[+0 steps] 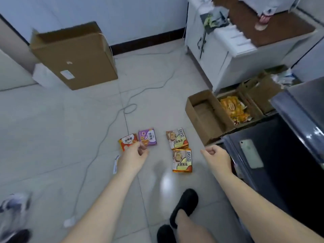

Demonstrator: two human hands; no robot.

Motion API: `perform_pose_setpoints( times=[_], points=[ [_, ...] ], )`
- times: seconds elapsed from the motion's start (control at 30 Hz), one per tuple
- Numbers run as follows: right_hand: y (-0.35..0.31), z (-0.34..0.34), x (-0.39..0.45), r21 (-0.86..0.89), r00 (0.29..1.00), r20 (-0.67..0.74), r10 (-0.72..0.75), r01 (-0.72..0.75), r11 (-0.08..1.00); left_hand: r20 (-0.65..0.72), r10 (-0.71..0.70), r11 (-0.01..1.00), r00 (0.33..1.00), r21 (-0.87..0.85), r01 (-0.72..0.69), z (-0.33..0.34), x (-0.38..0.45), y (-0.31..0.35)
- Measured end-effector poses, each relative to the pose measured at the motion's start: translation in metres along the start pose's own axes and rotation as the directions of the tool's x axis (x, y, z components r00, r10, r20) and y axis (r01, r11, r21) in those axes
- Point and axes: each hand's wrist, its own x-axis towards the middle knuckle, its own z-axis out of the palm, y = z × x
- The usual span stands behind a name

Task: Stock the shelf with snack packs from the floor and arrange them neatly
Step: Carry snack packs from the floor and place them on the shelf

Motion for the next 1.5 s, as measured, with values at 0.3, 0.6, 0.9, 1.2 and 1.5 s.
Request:
perform_pose_setpoints(
  times=[0.3, 0.6, 0.9, 1.2, 1.5],
  points=[
    [0.130, 0.164, 0.181, 0.074, 0.869, 0.055, 0.492, -0.495, 0.866, 0.167, 0.001, 0.994, 0.986, 0.105, -0.019, 0.165, 0.204, -0.053],
    [0.272, 0.343, 0.277, 0.314, 0.514, 0.059, 0.856, -0.823, 0.473, 0.390, 0.152, 0.904, 0.908, 0.317, -0.288, 0.337, 0.381, -0.119],
    [0.343, 0.460, 0.363, 0.752, 0.069, 0.100, 0.993, -0.659, -0.030, 0.444, 0.278, 0.753, 0.852, 0.451, -0.480, 0.477, 0.510, -0.163],
    [0.338, 0.435, 0.336, 0.672, 0.217, -0.373, 0.902, -0.607, 0.424, 0.388, 0.267, 0.833, 0.882, 0.368, -0.413, 0.470, 0.521, -0.171],
    [0.162, 0.287, 0.260, 0.547, 0.561, -0.474, 0.678, -0.415, 0.727, 0.176, 0.391, 0.880, 0.903, 0.216, -0.423, 0.260, 0.436, -0.055]
  ],
)
